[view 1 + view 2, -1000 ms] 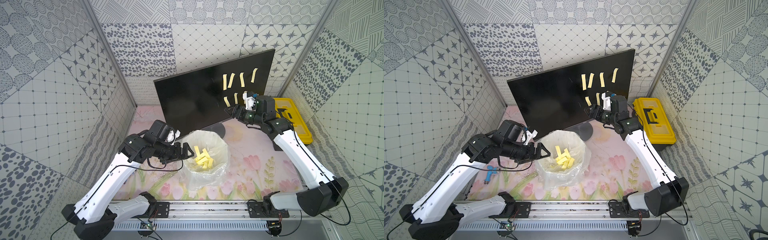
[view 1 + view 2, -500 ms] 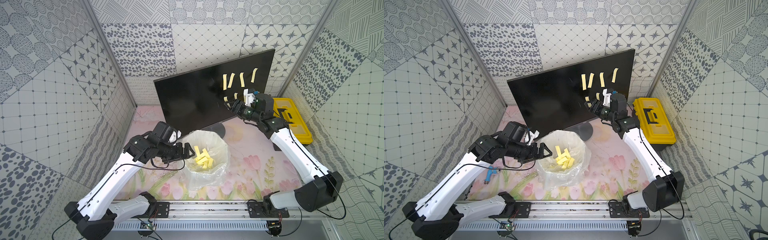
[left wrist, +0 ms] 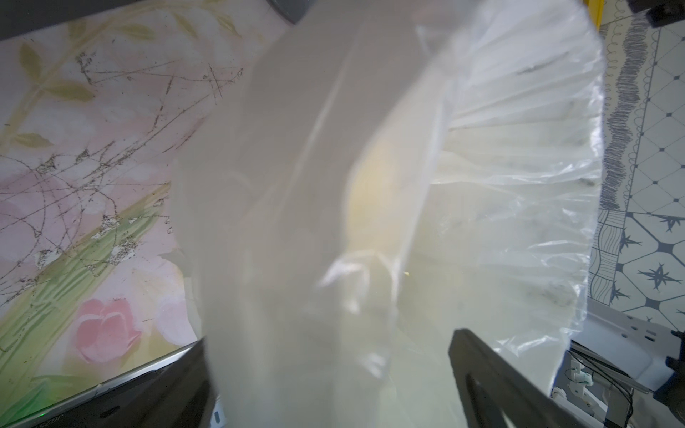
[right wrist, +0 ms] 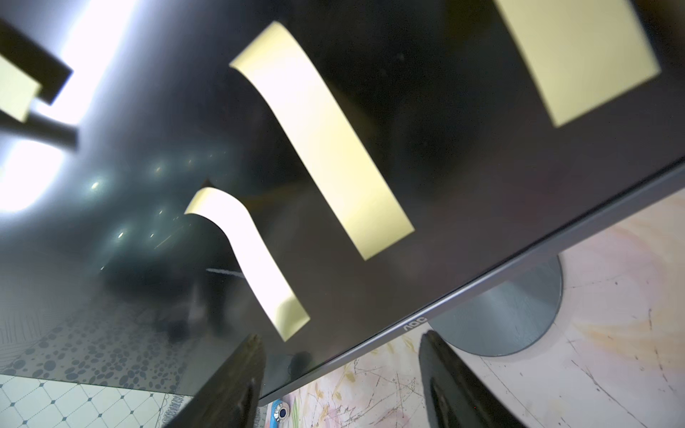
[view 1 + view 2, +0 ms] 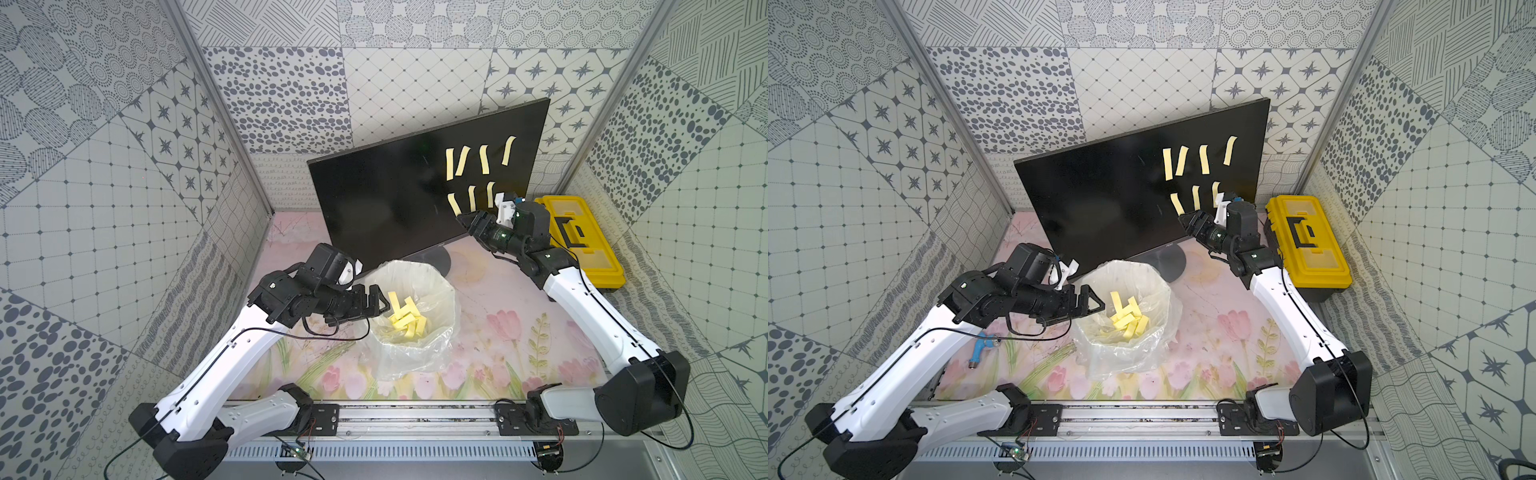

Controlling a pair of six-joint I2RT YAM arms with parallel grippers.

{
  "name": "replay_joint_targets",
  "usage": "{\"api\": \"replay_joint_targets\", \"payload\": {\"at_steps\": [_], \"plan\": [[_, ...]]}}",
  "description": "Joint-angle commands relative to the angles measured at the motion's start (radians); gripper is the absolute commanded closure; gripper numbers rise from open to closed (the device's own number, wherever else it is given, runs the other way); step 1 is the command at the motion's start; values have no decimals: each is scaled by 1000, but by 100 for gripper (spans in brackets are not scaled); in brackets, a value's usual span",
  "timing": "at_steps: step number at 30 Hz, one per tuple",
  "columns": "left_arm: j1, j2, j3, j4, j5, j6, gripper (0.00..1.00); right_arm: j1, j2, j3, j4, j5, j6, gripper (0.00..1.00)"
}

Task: Remove the sticky note from the monitor
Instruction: Tear off the sticky note from the monitor.

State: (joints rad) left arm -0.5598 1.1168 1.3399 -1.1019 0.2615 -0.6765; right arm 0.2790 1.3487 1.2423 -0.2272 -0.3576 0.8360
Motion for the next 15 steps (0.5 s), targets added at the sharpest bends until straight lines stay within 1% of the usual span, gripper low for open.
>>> {"api": "replay_joint_targets", "payload": {"at_steps": [1,10,15], "plan": [[-6,1,-4,22,4,7,1,-10,-1,7,92,-27,21,30],[-6,2,-6,22,0,3,1,-16,48,37,157,-83,63,32],[-5,2,-6,21,-1,3,1,-21,70,43,196,-116,82,36]]}}
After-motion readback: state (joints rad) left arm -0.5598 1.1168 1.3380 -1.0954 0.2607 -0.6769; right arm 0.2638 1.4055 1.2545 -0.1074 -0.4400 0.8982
